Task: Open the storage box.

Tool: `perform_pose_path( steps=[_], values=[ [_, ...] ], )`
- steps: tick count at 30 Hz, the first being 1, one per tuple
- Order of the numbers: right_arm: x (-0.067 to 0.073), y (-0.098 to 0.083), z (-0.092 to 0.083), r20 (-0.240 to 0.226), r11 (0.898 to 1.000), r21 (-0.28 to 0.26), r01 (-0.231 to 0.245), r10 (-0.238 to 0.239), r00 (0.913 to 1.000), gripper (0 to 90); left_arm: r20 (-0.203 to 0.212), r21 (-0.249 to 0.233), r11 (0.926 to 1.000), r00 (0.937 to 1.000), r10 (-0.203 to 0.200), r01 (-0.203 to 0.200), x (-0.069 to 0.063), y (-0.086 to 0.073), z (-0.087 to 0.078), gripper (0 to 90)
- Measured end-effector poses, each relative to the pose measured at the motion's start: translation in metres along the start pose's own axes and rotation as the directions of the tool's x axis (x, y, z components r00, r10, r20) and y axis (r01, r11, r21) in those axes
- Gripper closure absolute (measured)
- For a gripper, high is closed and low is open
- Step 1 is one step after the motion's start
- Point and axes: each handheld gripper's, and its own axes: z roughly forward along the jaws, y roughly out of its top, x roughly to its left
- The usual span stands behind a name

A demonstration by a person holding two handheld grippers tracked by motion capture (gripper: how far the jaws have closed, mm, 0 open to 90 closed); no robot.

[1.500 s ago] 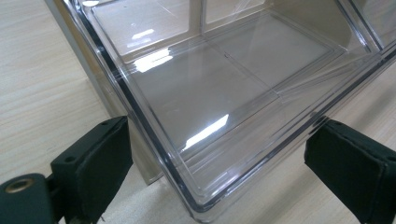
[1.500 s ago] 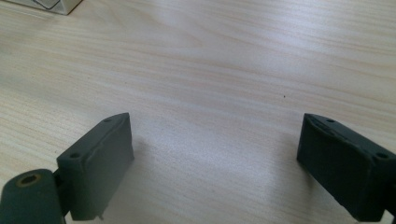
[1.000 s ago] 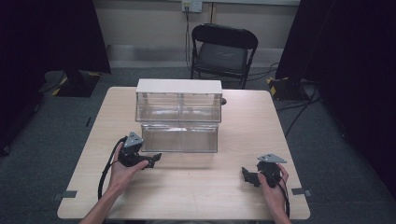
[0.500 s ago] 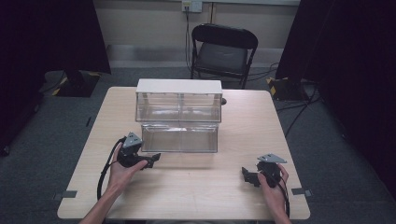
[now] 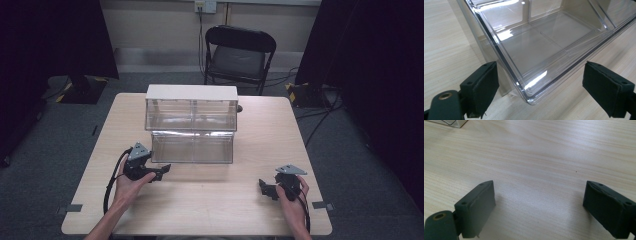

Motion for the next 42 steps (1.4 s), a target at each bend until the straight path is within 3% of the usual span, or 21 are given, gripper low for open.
perform_pose_path(
  steps=[42],
  values=[
    [-0.0004,0.0008,0.001,0.003,1.0,0.007,-0.007,0.006,1.0,7.3,0.008,-0.018,0.9998,0.9999,-0.01,0.01,-0.0024,0.0047,-0.0026,6.9]
  ],
)
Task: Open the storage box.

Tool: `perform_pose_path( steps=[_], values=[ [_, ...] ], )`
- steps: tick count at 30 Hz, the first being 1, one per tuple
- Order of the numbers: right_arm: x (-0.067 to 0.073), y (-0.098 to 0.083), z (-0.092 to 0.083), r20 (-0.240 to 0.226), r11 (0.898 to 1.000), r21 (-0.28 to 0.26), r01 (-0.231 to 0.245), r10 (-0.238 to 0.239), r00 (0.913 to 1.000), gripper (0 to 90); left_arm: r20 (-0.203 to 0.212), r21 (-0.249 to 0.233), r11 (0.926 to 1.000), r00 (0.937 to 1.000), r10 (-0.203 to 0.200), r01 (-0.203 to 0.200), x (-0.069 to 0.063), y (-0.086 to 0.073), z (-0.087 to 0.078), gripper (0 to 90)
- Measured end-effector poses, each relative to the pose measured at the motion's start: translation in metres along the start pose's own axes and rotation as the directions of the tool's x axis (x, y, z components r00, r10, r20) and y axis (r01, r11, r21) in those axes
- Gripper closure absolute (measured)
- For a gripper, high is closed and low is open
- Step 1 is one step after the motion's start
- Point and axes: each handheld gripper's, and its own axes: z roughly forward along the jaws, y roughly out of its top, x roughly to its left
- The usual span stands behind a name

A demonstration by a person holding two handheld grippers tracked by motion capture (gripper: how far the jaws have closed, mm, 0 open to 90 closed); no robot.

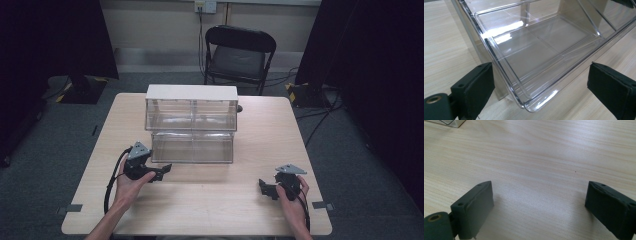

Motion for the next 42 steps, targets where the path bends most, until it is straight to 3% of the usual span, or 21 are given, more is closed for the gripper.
perform_pose_path(
  steps=[14,32,42],
  values=[
    [0.0,0.0,0.0,0.0,1.0,0.0,0.0,0.0,1.0,7.3,-0.006,-0.016,0.9999,1.0,-0.002,0.002,0.0002,0.0021,-0.0017,8.2],
    [0.0,0.0,0.0,0.0,1.0,0.0,0.0,0.0,1.0,7.3,0.007,-0.041,0.9987,0.9996,-0.029,0.029,0.0004,0.0058,-0.0003,3.0],
    [0.0,0.0,0.0,0.0,1.0,0.0,0.0,0.0,1.0,7.3,-0.009,-0.044,0.9986,0.9995,-0.029,0.029,-0.0005,0.0071,0.0013,2.7]
  ],
)
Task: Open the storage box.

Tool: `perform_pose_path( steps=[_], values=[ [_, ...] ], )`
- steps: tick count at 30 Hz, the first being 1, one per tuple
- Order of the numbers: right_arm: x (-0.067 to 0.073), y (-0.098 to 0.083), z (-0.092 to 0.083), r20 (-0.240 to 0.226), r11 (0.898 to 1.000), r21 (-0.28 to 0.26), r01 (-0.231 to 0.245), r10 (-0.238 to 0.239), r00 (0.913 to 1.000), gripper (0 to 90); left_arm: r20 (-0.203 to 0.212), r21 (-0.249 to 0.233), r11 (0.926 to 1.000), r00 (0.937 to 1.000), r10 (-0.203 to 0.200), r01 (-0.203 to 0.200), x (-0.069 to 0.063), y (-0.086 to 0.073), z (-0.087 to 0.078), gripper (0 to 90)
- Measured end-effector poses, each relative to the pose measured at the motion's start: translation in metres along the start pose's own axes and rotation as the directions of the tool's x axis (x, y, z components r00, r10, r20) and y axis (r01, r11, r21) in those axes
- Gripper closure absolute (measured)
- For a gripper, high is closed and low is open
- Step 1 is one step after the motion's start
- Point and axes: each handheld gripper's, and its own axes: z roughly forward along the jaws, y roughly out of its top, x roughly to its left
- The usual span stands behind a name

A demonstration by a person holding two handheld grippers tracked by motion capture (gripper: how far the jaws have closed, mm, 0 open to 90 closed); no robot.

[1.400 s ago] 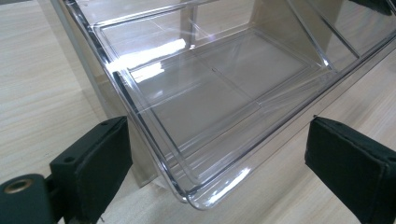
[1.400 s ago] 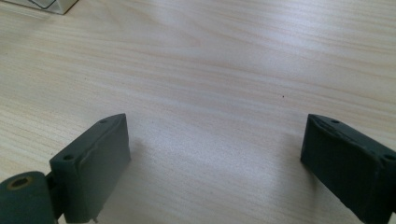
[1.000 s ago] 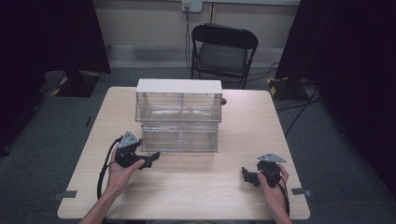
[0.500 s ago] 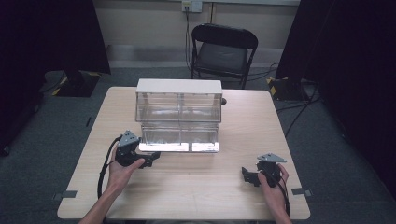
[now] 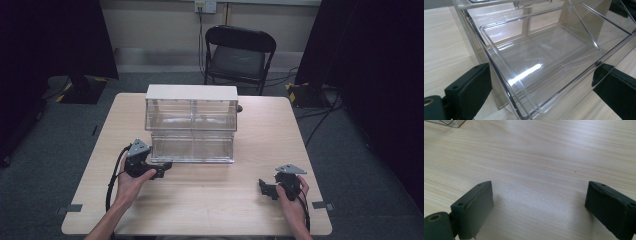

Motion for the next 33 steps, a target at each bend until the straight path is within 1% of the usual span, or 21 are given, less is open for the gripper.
perform_pose_path(
  steps=[2,6,7,9,13,15,21,22,28,32,33],
  values=[
    [0.0,0.0,0.0,0.0,1.0,0.0,0.0,0.0,1.0,7.3,0.0,0.001,1.0,1.0,0.009,-0.009,0.0,0.0,0.0,2.5],
    [0.0,0.0,0.0,0.0,1.0,0.0,0.0,0.0,1.0,7.3,-0.002,0.007,0.9998,0.9999,0.016,-0.016,0.0,0.001,0.0,2.2],
    [0.0,0.0,0.0,0.0,1.0,0.0,0.0,0.0,1.0,7.3,0.001,0.007,0.9999,1.0,0.007,-0.007,0.0,0.001,0.0,2.2],
    [0.0,0.0,0.0,0.0,1.0,0.0,0.0,0.0,1.0,7.3,-0.003,0.015,0.9998,0.9999,0.016,-0.016,0.0,0.002,0.0,2.1],
    [0.0,0.0,0.0,0.0,1.0,0.0,0.0,0.0,1.0,7.3,0.002,0.006,0.9999,0.9999,0.011,-0.011,0.0,0.004,-0.001,1.7],
    [0.0,0.0,0.0,0.0,1.0,0.0,0.0,0.0,1.0,7.3,-0.001,0.009,0.9997,0.9998,0.021,-0.021,0.0,0.006,-0.002,1.6],
    [0.0,0.0,0.0,0.0,1.0,0.0,0.0,0.0,1.0,7.3,0.004,0.005,0.9998,0.9998,0.018,-0.018,0.0,0.007,-0.003,1.3],
    [0.0,0.0,0.0,0.0,1.0,0.0,0.0,0.0,1.0,7.3,0.002,0.004,0.9997,0.9997,0.026,-0.026,0.001,0.008,-0.003,1.3],
    [0.0,0.0,0.0,0.0,1.0,0.0,0.0,0.0,1.0,7.3,0.008,0.003,0.9998,0.9998,0.017,-0.017,0.0,0.009,-0.004,1.1],
    [0.0,0.0,0.0,0.0,1.0,0.0,0.0,0.0,1.0,7.3,0.0,0.007,0.9998,0.9999,0.017,-0.017,0.001,0.011,-0.003,1.0],
    [0.0,0.0,0.0,0.0,1.0,0.0,0.0,0.0,1.0,7.3,0.005,0.005,0.9999,0.9999,0.012,-0.012,0.001,0.011,-0.003,1.0]
  ],
)
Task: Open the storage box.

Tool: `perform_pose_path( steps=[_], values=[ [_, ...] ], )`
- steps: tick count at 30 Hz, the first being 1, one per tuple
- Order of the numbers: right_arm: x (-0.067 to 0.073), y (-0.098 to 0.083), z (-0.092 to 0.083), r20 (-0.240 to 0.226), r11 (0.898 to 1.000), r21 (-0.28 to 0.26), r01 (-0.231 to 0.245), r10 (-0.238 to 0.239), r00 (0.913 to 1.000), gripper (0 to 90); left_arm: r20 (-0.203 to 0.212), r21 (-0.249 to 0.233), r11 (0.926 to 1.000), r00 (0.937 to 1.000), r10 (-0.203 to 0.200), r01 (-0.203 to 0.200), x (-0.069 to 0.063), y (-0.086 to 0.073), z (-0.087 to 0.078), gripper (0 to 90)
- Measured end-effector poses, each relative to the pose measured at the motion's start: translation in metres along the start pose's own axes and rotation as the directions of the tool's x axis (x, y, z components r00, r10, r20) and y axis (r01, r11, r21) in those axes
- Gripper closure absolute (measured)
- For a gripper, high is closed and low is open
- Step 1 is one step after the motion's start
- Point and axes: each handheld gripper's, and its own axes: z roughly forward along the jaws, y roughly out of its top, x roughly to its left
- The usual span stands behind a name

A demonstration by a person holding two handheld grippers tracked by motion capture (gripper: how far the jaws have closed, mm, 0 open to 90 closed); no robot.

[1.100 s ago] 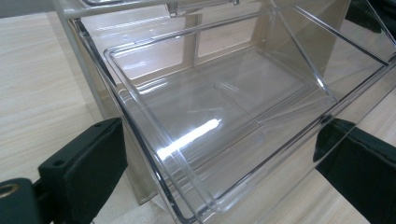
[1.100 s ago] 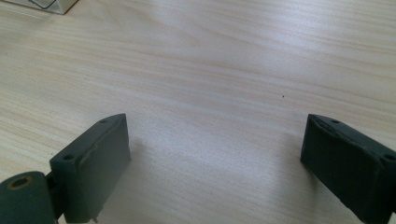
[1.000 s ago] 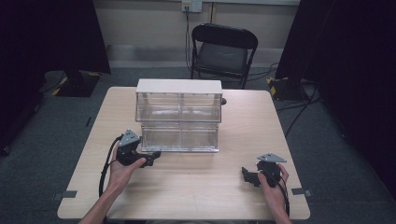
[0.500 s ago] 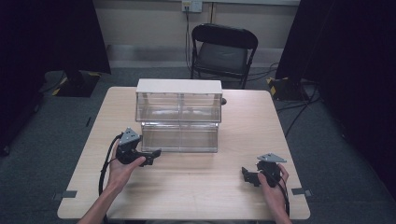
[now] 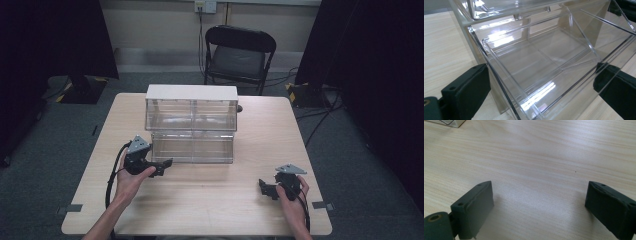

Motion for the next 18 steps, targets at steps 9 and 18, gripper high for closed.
perform_pose_path(
  steps=[9,18],
  values=[
    [0.0,0.0,0.0,0.0,1.0,0.0,0.0,0.0,1.0,7.3,0.001,0.002,1.0,1.0,-0.008,0.008,0.0012,0.0024,0.0007,1.1],
    [0.0002,0.0,0.0,0.001,1.0,-0.001,-0.001,0.001,1.0,7.3,-0.015,-0.003,0.9998,0.9997,-0.019,0.019,-0.0004,0.0051,0.004,0.0]
  ],
)
